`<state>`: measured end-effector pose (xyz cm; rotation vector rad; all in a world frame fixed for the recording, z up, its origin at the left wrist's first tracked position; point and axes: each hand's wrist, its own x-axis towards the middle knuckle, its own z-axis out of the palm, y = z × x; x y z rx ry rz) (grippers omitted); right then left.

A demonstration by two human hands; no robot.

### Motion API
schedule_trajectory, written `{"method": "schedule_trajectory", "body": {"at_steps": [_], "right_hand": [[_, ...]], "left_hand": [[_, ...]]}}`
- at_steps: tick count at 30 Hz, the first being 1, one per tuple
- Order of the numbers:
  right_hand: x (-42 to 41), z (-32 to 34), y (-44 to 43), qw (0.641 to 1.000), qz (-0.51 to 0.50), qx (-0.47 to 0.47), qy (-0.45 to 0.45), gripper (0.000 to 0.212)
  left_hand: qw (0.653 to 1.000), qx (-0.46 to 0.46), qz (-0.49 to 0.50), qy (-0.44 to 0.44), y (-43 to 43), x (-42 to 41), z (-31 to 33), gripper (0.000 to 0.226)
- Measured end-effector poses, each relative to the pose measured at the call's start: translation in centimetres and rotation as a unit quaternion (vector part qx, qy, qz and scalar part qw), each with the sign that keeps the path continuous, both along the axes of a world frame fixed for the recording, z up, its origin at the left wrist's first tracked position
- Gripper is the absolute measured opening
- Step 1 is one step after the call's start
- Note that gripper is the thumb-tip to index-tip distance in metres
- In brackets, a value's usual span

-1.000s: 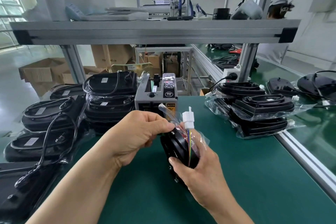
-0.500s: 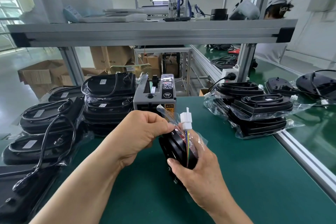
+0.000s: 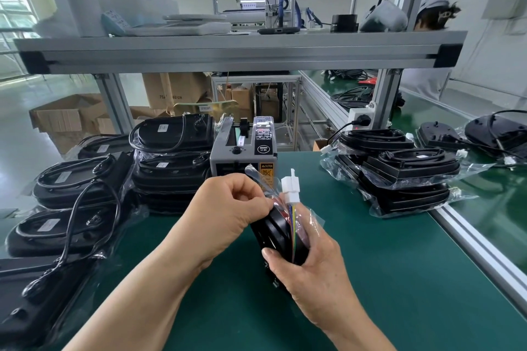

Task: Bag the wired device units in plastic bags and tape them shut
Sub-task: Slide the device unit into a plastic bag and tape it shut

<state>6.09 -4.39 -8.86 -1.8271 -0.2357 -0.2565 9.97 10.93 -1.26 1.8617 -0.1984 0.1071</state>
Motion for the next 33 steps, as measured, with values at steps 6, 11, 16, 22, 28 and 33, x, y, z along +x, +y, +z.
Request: {"method": "schedule_trajectory", "body": {"at_steps": [6, 11, 16, 22, 28, 33], "right_hand": [[0.3, 0.1, -0.3, 1.0, -0.013, -0.009, -0.023, 0.061], [0.2, 0.1, -0.3, 0.999, -0.012, -0.012, -0.033, 0.06], [0.0, 0.2, 0.0, 0.999, -0.009, -0.018, -0.043, 0.061], [-0.1, -0.1, 0.7, 0.995, -0.034, -0.023, -0.088, 0.066], [-0.2, -0.2, -0.4, 0.99, 0.134, 0.024, -0.048, 0.119], [-2.6, 0.4, -4.5, 0.966, 0.257, 0.027, 0.0, 0.11]], "left_hand": [[0.987, -0.116, 0.028, 0.11, -0.9, -0.4, -0.9, 0.022], [0.97, -0.186, 0.057, 0.144, -2.2, -0.8, -1.2, 0.025], [0.969, -0.203, 0.058, 0.124, -2.5, -1.8, -1.9, 0.053], [0.957, -0.268, 0.071, 0.083, -2.3, -2.5, -2.6, 0.054], [0.99, -0.071, 0.077, -0.095, -1.7, -3.3, -2.5, 0.045], [0.987, -0.019, 0.047, -0.15, -0.9, -5.5, -4.3, 0.053]]}}
